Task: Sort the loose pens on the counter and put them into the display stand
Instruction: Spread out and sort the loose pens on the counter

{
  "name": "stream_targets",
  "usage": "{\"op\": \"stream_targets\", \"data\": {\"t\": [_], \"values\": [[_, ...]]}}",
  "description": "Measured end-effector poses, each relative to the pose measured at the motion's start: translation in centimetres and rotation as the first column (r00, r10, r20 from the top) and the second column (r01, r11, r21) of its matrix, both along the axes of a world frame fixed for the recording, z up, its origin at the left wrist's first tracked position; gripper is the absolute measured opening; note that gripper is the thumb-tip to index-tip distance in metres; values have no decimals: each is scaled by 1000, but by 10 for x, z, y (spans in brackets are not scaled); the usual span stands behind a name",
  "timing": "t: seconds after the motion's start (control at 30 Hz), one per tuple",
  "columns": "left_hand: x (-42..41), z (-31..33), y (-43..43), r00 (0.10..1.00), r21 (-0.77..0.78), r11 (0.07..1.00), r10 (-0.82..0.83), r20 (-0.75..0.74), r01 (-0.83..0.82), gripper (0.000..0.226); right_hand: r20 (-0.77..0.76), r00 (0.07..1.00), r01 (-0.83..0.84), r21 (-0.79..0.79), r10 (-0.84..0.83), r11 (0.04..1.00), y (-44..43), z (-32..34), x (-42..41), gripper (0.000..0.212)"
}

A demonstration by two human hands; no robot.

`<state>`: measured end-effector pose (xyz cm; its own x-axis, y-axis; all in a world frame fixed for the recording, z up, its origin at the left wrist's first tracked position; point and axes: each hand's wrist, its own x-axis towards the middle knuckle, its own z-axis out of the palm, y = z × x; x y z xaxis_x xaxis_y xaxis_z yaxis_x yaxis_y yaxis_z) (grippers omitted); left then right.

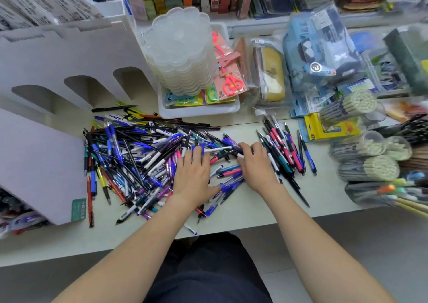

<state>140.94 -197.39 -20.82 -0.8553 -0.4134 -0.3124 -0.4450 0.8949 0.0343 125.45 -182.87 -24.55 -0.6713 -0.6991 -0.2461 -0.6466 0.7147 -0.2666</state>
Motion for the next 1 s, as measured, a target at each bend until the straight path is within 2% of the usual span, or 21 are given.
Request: {"op": "stream_targets", "data": {"t": [0.13, 0.3, 0.43, 0.5, 0.6, 0.87, 0.93, 1.0], "values": [[-6, -2, 18, 979, 87, 992, -75, -191, 93, 77, -94, 995, 43, 10, -42, 999, 16, 1, 5, 32], [-15, -9, 50, 993, 166, 979, -111, -33, 115, 87, -151, 989, 20, 125, -1, 992, 16, 8, 11, 47], [-25, -11, 60, 998, 150, 987, -59, 33, 54, 63, -131, 991, 42, 162, -21, 986, 3, 13, 2, 36], [-28, -8, 59, 995, 96, 992, -90, 43, 86, 50, -162, 987, 55, 214, -20, 975, 1, 16, -1, 32], [-34, -2, 59, 981, 37, 982, -189, 43, 187, 47, -171, 985, 20, 236, 21, 972, 10, 17, -1, 31], [-49, -15, 55, 931, -67, 930, -357, 77, 362, 55, -38, 998, -57, 62, 59, 996, 55, 20, -15, 32], [-52, -17, 56, 909, -75, 906, -413, 51, 416, 52, -15, 999, -43, -76, 42, 996, 61, 19, -17, 32], [-54, -20, 55, 882, -100, 877, -472, 8, 470, 43, -35, 994, 91, -263, -103, 961, 68, 17, -20, 27]]}}
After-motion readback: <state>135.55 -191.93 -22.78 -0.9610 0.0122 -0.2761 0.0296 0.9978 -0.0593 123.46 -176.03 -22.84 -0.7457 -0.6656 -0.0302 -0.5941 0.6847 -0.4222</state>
